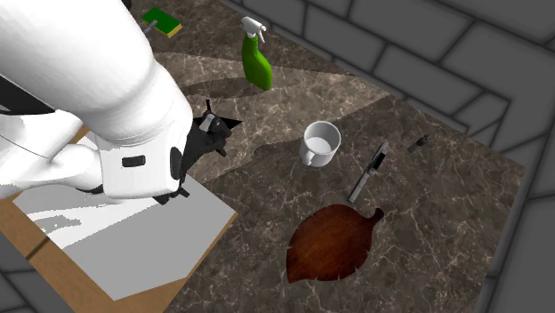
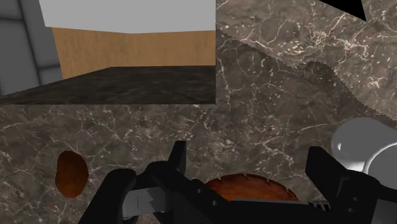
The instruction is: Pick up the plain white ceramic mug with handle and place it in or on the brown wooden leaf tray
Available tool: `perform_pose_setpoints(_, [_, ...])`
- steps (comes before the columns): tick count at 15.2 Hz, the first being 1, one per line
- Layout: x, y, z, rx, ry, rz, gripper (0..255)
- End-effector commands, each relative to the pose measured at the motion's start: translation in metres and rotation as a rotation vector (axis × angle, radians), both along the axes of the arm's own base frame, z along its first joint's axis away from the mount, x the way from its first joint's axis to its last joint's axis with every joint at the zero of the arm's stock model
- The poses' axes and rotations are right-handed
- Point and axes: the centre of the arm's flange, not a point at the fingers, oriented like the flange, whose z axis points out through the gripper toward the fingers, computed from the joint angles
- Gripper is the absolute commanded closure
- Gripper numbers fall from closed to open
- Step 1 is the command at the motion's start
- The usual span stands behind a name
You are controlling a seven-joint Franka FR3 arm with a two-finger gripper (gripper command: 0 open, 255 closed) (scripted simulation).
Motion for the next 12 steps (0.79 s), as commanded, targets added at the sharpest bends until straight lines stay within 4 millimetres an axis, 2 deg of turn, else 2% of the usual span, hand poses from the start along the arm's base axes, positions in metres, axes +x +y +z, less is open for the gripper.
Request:
perform_pose_setpoints(1, [0.012,0.023,-0.01,0.002,0.001,-0.003,0])
perform_pose_setpoints(12, [0.062,0.148,-0.067,0.003,0.007,-0.012,0])
